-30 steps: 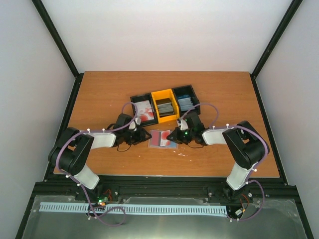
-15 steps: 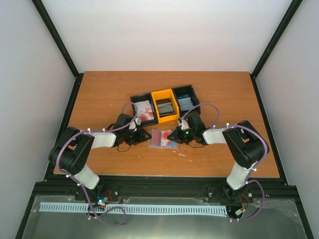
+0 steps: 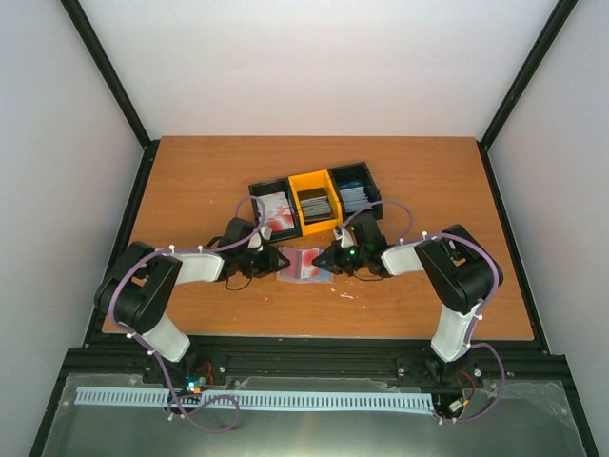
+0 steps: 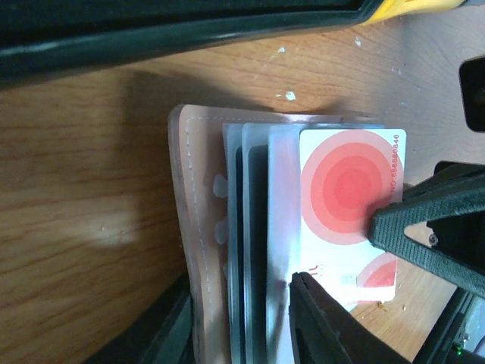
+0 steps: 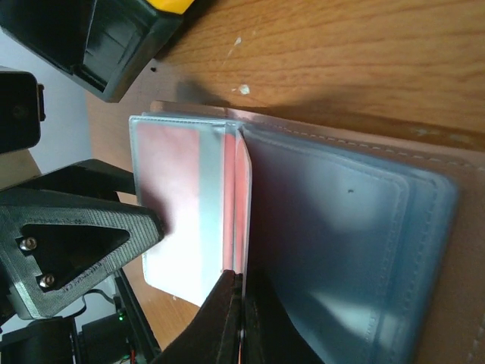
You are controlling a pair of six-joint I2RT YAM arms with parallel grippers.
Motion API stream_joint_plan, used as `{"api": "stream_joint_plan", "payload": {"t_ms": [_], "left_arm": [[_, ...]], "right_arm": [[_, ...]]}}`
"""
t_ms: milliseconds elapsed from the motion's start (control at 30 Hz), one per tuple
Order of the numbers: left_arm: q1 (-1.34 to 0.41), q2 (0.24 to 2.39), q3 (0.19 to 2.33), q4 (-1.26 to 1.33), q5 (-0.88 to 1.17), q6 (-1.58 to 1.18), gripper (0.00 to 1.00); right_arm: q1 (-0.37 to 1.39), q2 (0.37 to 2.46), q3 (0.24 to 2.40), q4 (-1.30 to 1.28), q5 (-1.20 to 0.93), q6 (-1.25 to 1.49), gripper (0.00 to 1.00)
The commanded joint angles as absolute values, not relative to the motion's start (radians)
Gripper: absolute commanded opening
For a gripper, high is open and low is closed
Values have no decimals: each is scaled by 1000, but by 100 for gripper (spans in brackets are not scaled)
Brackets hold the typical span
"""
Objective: Put the credit cards into the card holder
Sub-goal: Insert the credit card into the card holder.
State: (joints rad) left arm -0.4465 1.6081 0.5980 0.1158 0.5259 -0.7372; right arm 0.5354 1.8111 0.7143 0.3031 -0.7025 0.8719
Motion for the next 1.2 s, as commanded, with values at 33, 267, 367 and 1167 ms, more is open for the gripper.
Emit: {"api": "stream_joint_plan", "payload": {"t_ms": [33, 267, 367, 1167], "left_arm": [[-471, 1638, 620, 7, 431, -721, 26], [-471, 1644, 622, -39, 367, -727, 15], [-471, 1643, 611, -16, 390, -730, 15], [-471, 1536, 589, -95, 309, -758, 56]], "right_arm": [[558, 1838, 691, 411, -738, 967, 3], [560, 1851, 699, 396, -737, 967, 3], [562, 1867, 697, 398, -736, 967, 3], [614, 1812, 768, 164, -571, 886, 35]]}}
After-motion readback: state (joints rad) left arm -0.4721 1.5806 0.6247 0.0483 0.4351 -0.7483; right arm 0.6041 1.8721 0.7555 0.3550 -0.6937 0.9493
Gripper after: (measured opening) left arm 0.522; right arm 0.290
